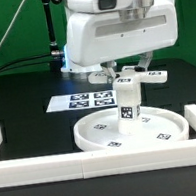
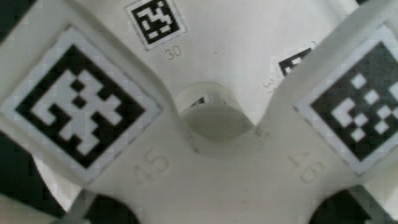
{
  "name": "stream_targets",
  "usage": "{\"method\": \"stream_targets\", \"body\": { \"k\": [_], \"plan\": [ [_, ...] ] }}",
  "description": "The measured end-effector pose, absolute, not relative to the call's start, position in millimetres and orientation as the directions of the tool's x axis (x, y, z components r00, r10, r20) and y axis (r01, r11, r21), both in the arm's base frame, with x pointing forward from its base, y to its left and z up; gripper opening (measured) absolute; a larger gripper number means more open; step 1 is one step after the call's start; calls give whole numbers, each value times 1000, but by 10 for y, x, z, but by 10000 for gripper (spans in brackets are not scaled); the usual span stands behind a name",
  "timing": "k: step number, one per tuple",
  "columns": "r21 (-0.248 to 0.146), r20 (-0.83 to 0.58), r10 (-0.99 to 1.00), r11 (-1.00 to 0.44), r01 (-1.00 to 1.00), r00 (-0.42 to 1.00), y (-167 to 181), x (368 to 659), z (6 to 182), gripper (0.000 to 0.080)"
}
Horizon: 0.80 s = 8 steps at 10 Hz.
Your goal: Assemble round table
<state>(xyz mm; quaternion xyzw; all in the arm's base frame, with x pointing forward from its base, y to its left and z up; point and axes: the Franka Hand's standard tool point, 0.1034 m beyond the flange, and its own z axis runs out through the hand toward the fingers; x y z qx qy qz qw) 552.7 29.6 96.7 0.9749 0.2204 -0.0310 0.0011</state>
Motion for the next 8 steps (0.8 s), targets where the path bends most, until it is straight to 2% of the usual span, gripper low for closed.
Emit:
{"method": "stream_targets", "body": {
  "k": [3, 7, 8],
  "plan": [
    [-49, -67, 85, -995, 81, 994, 345, 5503, 953, 445],
    [-34, -72, -175, -984, -177, 982, 382, 5513, 959, 445],
    [-34, -68, -319, -946, -322, 945, 411, 5524, 962, 445]
  ]
}}
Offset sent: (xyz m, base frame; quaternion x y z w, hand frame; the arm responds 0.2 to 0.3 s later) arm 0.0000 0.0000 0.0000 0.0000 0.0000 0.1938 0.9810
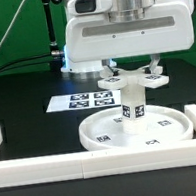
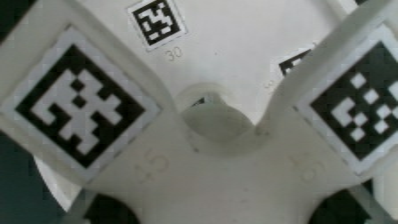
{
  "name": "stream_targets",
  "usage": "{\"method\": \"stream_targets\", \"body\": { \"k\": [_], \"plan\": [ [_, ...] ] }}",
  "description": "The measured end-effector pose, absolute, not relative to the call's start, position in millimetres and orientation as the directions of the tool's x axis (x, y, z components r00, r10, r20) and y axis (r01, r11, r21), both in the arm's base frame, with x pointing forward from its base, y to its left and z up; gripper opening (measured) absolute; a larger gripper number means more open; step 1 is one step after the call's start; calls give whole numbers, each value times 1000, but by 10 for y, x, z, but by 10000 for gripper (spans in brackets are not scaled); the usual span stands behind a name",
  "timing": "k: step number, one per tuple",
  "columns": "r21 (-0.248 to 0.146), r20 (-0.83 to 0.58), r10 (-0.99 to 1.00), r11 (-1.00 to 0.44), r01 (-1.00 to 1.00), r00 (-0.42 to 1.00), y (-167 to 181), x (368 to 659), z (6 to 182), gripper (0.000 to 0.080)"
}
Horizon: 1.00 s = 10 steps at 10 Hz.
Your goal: Assemble round table
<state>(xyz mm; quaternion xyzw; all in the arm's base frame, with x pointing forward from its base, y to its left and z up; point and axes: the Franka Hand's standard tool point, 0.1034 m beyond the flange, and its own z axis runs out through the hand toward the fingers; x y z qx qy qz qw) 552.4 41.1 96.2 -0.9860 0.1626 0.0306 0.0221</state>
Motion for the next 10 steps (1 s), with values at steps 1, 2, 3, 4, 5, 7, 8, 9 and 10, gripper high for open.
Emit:
{"method": "stream_targets", "body": {
  "k": [1, 2, 3, 4, 5, 7, 8, 9, 10],
  "plan": [
    [-39, -58, -430, -901, -433, 901, 408, 5527, 951, 445],
    [-43, -58, -529, -846, -532, 846, 411, 5537, 953, 445],
    [-41, -59, -624, -779, -626, 779, 410, 5546, 956, 445],
    [-40, -59, -662, -747, -664, 747, 410, 5553, 958, 445],
    [-40, -59, -695, -715, -698, 716, 412, 5558, 960, 445],
    [-39, -59, -706, -705, -709, 705, 413, 5560, 952, 458],
    [-39, -59, -706, -705, -708, 706, 413, 5559, 950, 599],
    [-40, -58, -705, -706, -707, 707, 413, 5562, 956, 639],
    [-38, -70, -683, -727, -686, 728, 404, 5548, 1051, 647]
  ]
}}
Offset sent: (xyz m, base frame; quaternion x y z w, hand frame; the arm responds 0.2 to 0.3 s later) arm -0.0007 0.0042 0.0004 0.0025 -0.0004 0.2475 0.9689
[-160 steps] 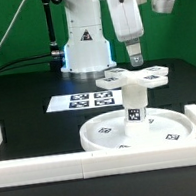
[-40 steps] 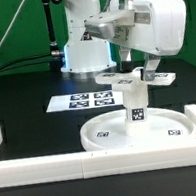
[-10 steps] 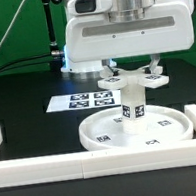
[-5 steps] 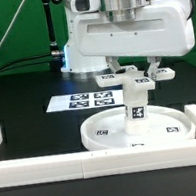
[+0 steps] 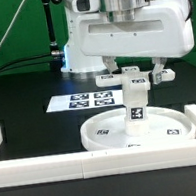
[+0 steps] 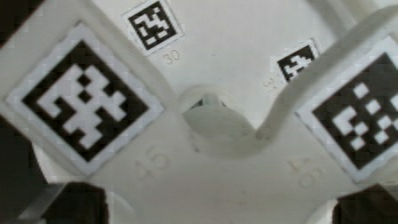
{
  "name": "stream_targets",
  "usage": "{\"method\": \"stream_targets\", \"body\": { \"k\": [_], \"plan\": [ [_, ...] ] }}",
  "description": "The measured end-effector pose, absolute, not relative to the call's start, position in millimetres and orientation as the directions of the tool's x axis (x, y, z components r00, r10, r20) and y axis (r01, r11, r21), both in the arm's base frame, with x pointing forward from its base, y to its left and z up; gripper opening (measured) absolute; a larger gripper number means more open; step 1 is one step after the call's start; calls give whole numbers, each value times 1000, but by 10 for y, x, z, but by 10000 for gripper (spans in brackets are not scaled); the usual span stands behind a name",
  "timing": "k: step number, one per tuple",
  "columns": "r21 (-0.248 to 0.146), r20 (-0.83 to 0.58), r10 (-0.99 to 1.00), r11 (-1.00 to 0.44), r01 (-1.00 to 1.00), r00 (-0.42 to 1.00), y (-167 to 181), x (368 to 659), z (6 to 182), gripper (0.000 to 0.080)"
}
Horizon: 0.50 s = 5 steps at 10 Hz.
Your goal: Assemble round table
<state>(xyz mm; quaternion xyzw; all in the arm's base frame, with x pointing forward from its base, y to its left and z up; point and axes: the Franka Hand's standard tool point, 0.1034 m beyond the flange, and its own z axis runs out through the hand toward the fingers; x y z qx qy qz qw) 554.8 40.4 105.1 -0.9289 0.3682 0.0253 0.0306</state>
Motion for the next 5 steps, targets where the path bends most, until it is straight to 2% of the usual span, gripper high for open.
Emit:
{"method": "stream_targets", "body": {
  "k": [2, 5],
  "plan": [
    [-46, -81, -673, -734, -677, 735, 404, 5548, 1300, 647],
    [-45, -77, -673, -735, -677, 736, 405, 5544, 1241, 649]
  ]
}}
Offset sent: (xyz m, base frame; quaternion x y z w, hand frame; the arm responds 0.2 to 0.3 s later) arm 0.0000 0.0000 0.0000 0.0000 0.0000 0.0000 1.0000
